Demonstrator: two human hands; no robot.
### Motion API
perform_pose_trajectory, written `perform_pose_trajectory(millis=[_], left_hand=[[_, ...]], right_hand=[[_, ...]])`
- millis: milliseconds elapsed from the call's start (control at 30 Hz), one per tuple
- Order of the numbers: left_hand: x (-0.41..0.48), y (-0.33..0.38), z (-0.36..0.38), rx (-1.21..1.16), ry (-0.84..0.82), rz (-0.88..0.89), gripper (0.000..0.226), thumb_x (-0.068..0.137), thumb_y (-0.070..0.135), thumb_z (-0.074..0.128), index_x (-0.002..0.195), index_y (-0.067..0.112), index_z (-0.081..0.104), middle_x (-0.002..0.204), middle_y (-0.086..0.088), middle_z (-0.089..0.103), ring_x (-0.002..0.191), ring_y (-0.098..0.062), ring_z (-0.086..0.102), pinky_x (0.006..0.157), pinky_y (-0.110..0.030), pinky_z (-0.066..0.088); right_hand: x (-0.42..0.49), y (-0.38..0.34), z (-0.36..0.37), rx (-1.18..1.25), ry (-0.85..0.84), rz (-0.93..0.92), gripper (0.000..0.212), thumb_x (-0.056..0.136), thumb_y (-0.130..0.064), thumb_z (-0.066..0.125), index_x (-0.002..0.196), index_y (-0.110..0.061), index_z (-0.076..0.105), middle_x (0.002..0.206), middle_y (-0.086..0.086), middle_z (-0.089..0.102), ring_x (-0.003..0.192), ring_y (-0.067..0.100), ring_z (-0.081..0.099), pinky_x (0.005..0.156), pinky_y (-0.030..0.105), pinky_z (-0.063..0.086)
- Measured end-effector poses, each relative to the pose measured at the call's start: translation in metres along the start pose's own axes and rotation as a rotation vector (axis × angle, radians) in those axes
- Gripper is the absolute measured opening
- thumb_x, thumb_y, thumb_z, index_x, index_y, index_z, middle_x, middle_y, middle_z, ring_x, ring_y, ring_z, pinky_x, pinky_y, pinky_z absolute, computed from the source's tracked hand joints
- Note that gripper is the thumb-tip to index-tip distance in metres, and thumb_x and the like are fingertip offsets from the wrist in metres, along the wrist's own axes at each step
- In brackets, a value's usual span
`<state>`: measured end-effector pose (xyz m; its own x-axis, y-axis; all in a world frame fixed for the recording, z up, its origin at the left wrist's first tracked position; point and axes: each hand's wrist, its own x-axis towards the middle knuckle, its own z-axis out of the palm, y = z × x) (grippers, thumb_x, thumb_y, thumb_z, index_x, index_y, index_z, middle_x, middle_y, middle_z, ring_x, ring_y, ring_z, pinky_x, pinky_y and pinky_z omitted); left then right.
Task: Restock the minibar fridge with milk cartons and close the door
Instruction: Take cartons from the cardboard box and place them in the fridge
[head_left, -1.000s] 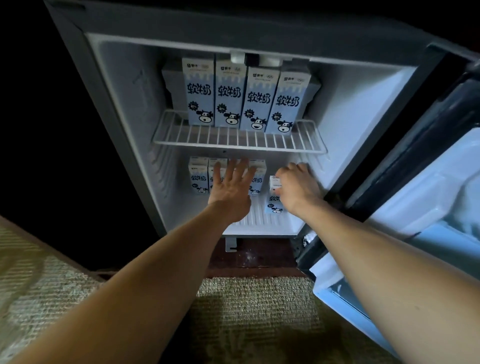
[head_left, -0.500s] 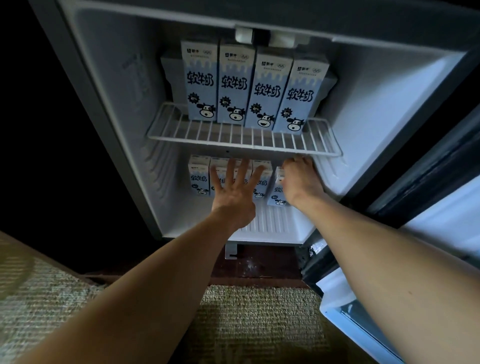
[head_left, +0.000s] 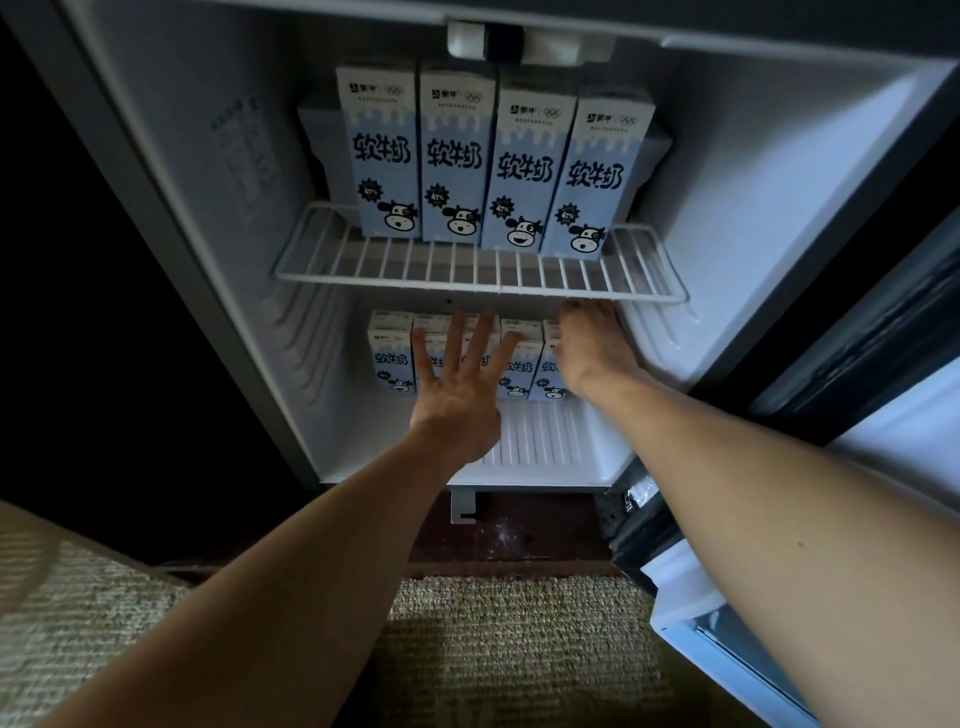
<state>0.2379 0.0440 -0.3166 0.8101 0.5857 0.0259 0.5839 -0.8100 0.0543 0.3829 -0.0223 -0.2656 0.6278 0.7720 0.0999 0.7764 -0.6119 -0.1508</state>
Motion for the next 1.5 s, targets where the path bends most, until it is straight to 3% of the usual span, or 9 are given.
perform_pose_trajectory(millis=[333,600,767,900,1067,1267,1500], left_hand=[[-0.003,0.0,0.002,0.032,0.012,0.005,0.101,0.094,0.016,0.048,0.147,0.037,-0.035,0.155,-0.001,-0.043,0.141,-0.031,-0.039,0.111,-0.069,-0.016],[-0.025,-0.006,-0.033,0.023,-0.088,0.06,0.091,0.098,0.021,0.044,0.151,0.032,-0.03,0.157,-0.001,-0.04,0.143,-0.029,-0.037,0.114,-0.066,-0.013],[-0.071,-0.021,-0.063,0.12,-0.258,0.132,0.082,0.102,0.034,0.043,0.156,0.03,-0.019,0.161,-0.003,-0.032,0.148,-0.03,-0.028,0.118,-0.061,-0.012],[-0.104,-0.018,-0.105,0.218,-0.308,0.167,0.077,0.103,0.04,0.04,0.158,0.027,-0.012,0.163,-0.005,-0.028,0.15,-0.029,-0.022,0.118,-0.056,-0.014],[-0.143,-0.006,-0.165,0.23,-0.215,0.234,0.073,0.103,0.04,0.038,0.16,0.024,-0.005,0.166,-0.005,-0.017,0.152,-0.027,-0.017,0.122,-0.053,-0.007],[-0.2,0.016,-0.231,0.204,-0.145,0.308,0.07,0.105,0.042,0.033,0.16,0.023,-0.005,0.167,-0.003,-0.015,0.152,-0.024,-0.018,0.123,-0.049,-0.01],[-0.268,0.074,-0.265,0.118,-0.015,0.467,0.066,0.105,0.051,0.026,0.16,0.025,0.0,0.168,-0.002,-0.007,0.153,-0.022,-0.013,0.125,-0.046,-0.003]], right_hand=[[-0.004,0.003,-0.003,-0.041,-0.028,-0.053,0.048,0.092,-0.005,0.063,0.139,-0.008,0.05,0.146,0.011,0.047,0.138,0.03,0.039,0.116,0.04,0.035],[-0.042,-0.005,-0.025,-0.038,-0.11,-0.08,0.068,0.087,-0.02,0.069,0.148,-0.019,0.037,0.151,0.005,0.042,0.142,0.03,0.034,0.117,0.047,0.034],[-0.093,-0.019,-0.041,-0.047,-0.202,-0.13,0.066,0.096,-0.018,0.056,0.155,-0.013,0.027,0.157,0.006,0.035,0.144,0.027,0.031,0.119,0.04,0.023],[-0.126,-0.034,-0.067,0.014,-0.246,-0.155,0.057,0.095,-0.016,0.053,0.149,-0.011,0.037,0.153,0.006,0.04,0.142,0.026,0.033,0.119,0.04,0.027],[-0.174,-0.047,-0.118,0.017,-0.218,-0.176,0.054,0.095,-0.019,0.054,0.146,-0.011,0.04,0.151,0.007,0.044,0.139,0.028,0.037,0.115,0.042,0.031],[-0.243,-0.042,-0.187,0.047,-0.167,-0.161,0.051,0.098,-0.03,0.052,0.144,-0.012,0.04,0.149,0.007,0.046,0.138,0.027,0.039,0.112,0.044,0.035],[-0.331,-0.013,-0.248,0.127,-0.04,-0.104,0.051,0.098,-0.032,0.053,0.143,-0.009,0.044,0.144,0.009,0.051,0.134,0.027,0.042,0.109,0.042,0.037]])
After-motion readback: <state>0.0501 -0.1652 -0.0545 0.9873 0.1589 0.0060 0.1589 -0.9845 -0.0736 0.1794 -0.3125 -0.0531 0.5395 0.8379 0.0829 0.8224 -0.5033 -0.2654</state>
